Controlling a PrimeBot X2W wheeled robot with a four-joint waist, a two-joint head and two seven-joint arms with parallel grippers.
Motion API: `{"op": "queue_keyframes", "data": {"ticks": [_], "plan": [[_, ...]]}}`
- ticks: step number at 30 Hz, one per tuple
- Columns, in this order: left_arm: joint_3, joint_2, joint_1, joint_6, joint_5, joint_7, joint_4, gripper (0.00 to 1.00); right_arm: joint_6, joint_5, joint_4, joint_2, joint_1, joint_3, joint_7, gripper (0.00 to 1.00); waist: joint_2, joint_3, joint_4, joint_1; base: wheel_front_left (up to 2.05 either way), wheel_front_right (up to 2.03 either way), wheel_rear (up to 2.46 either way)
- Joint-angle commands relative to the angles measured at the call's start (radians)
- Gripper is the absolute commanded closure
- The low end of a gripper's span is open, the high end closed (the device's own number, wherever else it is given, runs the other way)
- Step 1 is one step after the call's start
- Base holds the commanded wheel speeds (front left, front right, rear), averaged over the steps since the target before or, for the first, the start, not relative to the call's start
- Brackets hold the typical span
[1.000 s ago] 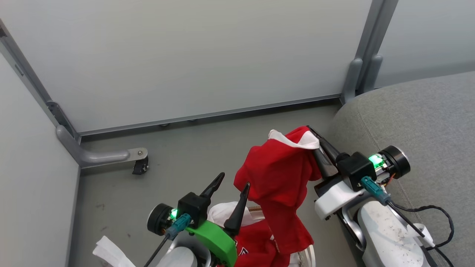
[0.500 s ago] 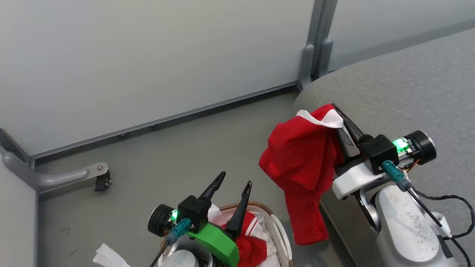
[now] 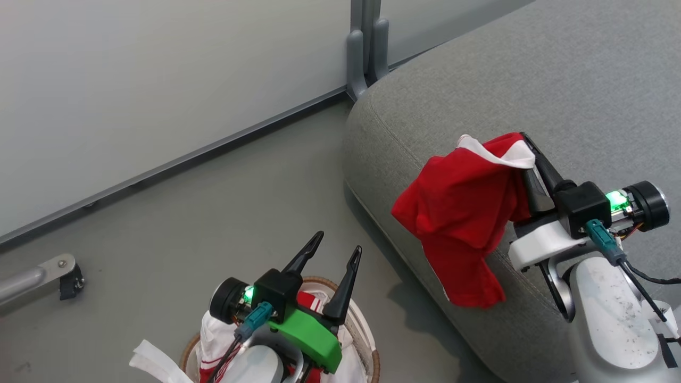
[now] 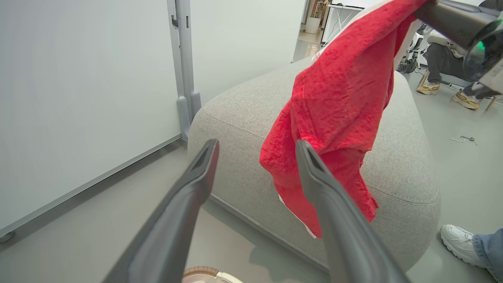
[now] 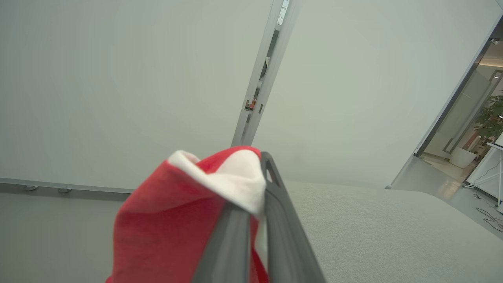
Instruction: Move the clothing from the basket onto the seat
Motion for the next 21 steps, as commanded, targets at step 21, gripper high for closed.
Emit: {"op": "queue_keyframes", "data": {"ticks": [21], "plan": [[-0.008,0.065,-0.191,-0.014,0.119,0.001,-0.053,0.0,-0.001,-0.012,0.0,-0.258,-0.545,-0.257,-0.002,1.0,-0.0001,0.414,0.101,0.0,0.0,0.0,0.0]]}}
